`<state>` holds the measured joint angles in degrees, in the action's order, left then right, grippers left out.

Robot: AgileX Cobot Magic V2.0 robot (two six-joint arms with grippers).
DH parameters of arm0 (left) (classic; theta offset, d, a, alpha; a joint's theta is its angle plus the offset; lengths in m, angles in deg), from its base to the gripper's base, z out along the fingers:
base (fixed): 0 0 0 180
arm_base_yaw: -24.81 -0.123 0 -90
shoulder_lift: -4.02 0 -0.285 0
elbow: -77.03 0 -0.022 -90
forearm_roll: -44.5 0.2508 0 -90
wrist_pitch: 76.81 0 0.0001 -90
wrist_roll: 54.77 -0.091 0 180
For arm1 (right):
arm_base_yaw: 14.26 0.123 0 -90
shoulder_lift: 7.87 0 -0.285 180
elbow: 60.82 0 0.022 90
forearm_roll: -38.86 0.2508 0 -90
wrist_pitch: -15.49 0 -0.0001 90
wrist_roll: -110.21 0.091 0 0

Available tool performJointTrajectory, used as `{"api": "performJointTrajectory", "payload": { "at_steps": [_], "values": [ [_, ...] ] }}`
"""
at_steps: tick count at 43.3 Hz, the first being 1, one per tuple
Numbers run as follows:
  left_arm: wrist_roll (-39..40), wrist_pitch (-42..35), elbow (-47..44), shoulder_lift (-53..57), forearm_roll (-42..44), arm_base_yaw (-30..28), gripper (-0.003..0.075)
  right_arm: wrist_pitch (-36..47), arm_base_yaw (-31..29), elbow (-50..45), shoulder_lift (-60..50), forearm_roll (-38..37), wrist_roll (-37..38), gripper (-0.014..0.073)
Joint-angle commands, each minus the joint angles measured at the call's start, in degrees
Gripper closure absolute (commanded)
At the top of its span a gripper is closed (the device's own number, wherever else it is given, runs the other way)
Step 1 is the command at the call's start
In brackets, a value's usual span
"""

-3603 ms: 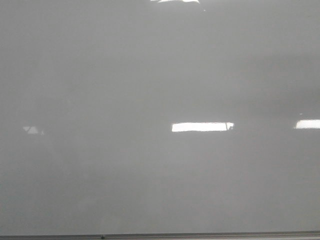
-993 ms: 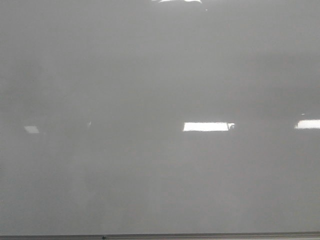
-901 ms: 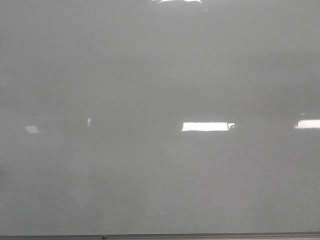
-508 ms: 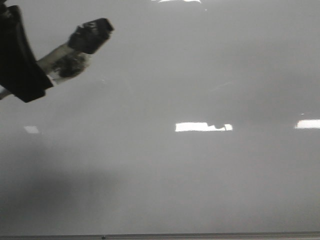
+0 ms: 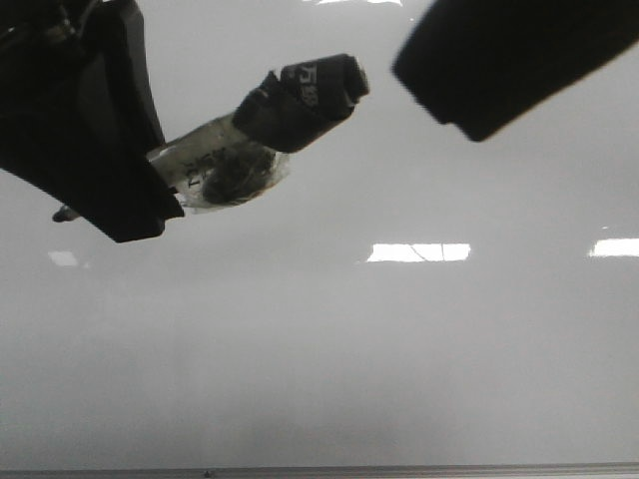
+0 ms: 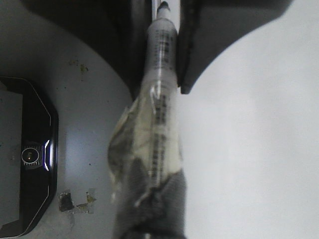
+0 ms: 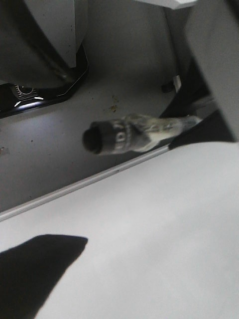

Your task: Write number 5 on whiteboard

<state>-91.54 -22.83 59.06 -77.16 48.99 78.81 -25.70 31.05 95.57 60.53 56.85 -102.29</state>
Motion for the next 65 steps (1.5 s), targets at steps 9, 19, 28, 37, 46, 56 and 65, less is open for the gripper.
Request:
{"api": "performJointTrajectory", "payload": {
  "at_steps": [9, 19, 28, 37, 46, 56, 65],
  "values": [
    [0.11, -5.57, 1.86, 1.74, -1.10, 0.37, 0.0741, 7.04, 2.53, 4.06, 5.97, 1.09, -1.15, -0.0017],
    [0.11, -7.67, 1.86, 1.74, -2.02, 0.37, 0.0741, 8.69, 2.53, 4.06, 6.27, 1.09, -1.15, 0.0128],
    [0.11, -8.16, 1.86, 1.74, -2.33, 0.37, 0.0741, 8.88, 2.53, 4.06, 6.27, 1.09, -1.15, 0.0405],
    [0.53, -11.34, 1.86, 1.74, -2.91, 0.37, 0.0733, 8.49, 2.53, 4.06, 6.27, 1.03, -1.15, 0.0671],
    [1.87, -11.94, 1.86, 1.74, -3.23, 0.37, 0.0464, 6.38, 2.06, 3.82, 5.26, -2.16, -1.15, 0.0655],
    [1.87, -13.54, 1.86, 1.74, -3.23, 0.37, 0.0202, 5.30, -7.81, -3.17, -4.25, -2.37, -0.42, 0.0655],
    [1.87, -13.44, 1.86, 1.74, -3.23, 0.37, 0.0212, 7.20, -20.54, -10.64, -16.20, -2.03, 0.92, 0.0655]
  ]
}}
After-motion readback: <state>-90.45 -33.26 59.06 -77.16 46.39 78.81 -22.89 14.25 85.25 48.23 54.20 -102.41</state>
